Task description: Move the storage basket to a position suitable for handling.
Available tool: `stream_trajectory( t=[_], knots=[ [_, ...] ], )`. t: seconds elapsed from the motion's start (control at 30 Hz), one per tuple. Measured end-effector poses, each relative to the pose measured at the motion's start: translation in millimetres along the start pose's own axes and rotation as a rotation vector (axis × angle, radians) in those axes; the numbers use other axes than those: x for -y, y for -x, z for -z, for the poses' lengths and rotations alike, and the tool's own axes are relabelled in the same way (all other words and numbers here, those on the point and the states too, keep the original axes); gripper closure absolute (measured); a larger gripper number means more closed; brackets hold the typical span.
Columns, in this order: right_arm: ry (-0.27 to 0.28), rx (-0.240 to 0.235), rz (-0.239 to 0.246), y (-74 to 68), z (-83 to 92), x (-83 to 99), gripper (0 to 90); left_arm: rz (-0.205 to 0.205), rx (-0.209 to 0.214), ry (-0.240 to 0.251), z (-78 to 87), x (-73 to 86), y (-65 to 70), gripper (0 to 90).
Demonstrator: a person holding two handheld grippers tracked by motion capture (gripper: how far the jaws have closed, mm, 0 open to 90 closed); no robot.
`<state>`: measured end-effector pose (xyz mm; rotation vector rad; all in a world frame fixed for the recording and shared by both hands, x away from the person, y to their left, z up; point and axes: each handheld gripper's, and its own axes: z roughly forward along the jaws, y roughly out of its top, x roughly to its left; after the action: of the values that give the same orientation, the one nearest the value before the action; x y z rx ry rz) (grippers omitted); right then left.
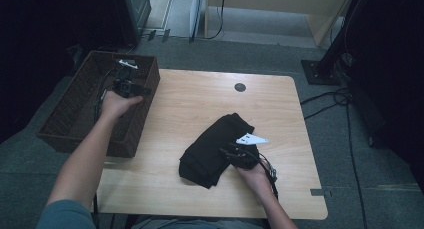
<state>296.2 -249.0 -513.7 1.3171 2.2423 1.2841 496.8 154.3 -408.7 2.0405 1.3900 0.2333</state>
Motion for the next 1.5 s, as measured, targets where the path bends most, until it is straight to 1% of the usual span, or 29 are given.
stream_trajectory(
  t=[0.03,0.07,0.1,0.2,0.23,0.27,0.3,0.33,0.37,0.4,0.43,0.53,0.57,0.6,0.67,0.7,0.73,0.77,0.8,0.83,0.87,0.9,0.97,1.0,1.23,1.33,1.4,1.47,1.5],
  knots=[
    [0.0,0.0,0.0,0.1,0.0,0.1,54.5,0.01,-0.004,0.007,-0.1,1.5,0.2,66.2],
    [0.0,0.0,0.0,0.1,0.0,0.1,54.5,0.01,-0.004,0.007,-0.1,1.5,0.2,68.6],
    [0.001,-0.001,-0.001,-0.1,-0.4,0.2,54.5,-0.006,-0.016,0.006,-0.1,3.2,3.3,69.0],
    [0.004,0.002,-0.001,-0.5,-1.2,0.2,54.5,-0.02,-0.024,0.003,-0.6,4.2,7.6,70.6],
    [0.003,0.002,0.002,-0.5,-1.3,0.1,54.5,-0.028,0.005,0.004,-1.5,5.9,11.1,70.7],
    [0.003,0.002,0.002,-0.5,-1.3,0.1,54.5,-0.028,0.005,0.004,-1.5,5.9,11.1,70.7],
    [0.002,0.002,0.0,-0.7,-1.4,0.1,54.5,-0.032,0.011,0.005,-2.4,6.5,14.5,71.0],
    [0.001,0.001,-0.001,-0.7,-1.4,0.0,54.5,-0.056,0.032,0.003,-4.5,7.3,22.1,71.1],
    [0.002,0.002,0.0,-0.5,-1.5,-0.1,54.5,-0.056,0.032,0.003,-4.5,7.3,22.1,71.3],
    [0.002,0.002,-0.001,-0.5,-1.5,-0.1,54.5,-0.07,0.054,0.002,-6.9,8.2,29.6,71.5],
    [0.002,0.002,-0.002,-0.6,-1.6,0.0,54.5,-0.07,0.054,0.002,-6.9,8.2,29.6,71.6],
    [0.005,0.006,-0.001,-1.1,-2.1,0.0,54.5,-0.112,0.098,-0.004,-11.3,9.0,44.5,71.5],
    [0.005,0.005,-0.002,-0.9,-2.0,0.1,54.6,-0.13,0.124,-0.001,-13.9,10.4,54.6,71.5],
    [0.005,0.003,-0.004,-0.8,-2.0,0.1,54.5,-0.13,0.124,-0.001,-13.9,10.4,54.6,71.7],
    [0.006,0.003,-0.003,-0.8,-2.0,0.2,54.5,-0.123,0.168,0.01,-17.0,13.5,62.8,71.8],
    [0.006,0.003,-0.003,-0.8,-2.1,0.3,54.5,-0.127,0.185,0.015,-18.5,15.0,66.9,71.7],
    [0.007,0.004,-0.004,-0.9,-2.1,0.4,54.6,-0.127,0.194,0.022,-19.8,16.6,71.1,72.0],
    [0.01,0.005,-0.001,-0.8,-2.2,0.5,54.5,-0.138,0.212,0.028,-21.3,18.7,77.4,72.7],
    [0.01,0.005,-0.001,-0.9,-2.2,0.5,54.5,-0.138,0.212,0.028,-21.3,18.7,77.4,72.7],
    [0.009,0.006,-0.003,-1.0,-2.1,0.6,54.5,-0.178,0.233,0.02,-21.6,20.3,84.0,72.9],
    [0.008,0.005,-0.005,-1.2,-2.1,0.6,54.5,-0.178,0.233,0.02,-21.6,20.3,84.0,73.1],
    [0.008,0.005,-0.005,-1.2,-2.1,0.6,54.5,-0.219,0.228,0.014,-20.6,22.0,91.2,73.3],
    [0.008,0.005,-0.005,-1.2,-2.1,0.7,54.6,-0.227,0.224,0.01,-20.1,22.8,94.0,73.4],
    [0.009,0.007,-0.004,-1.1,-2.1,0.7,54.5,-0.224,0.223,0.014,-20.5,23.3,96.4,73.4],
    [0.008,0.005,-0.005,-2.0,-3.0,0.5,54.5,-0.207,0.219,0.021,-23.1,22.2,99.9,73.5],
    [0.01,0.005,-0.004,-2.3,-3.8,0.2,54.6,-0.188,0.219,0.023,-24.4,21.5,102.4,73.3],
    [0.01,0.004,-0.004,-2.1,-4.0,0.2,54.6,-0.184,0.219,0.024,-25.2,21.1,103.5,73.2],
    [0.011,0.003,-0.001,-1.8,-4.0,0.1,54.6,-0.159,0.228,0.028,-26.9,20.4,103.6,72.6],
    [0.012,0.004,0.0,-1.7,-4.1,0.1,54.5,-0.159,0.228,0.028,-26.9,20.4,103.6,72.3]
  ],
)
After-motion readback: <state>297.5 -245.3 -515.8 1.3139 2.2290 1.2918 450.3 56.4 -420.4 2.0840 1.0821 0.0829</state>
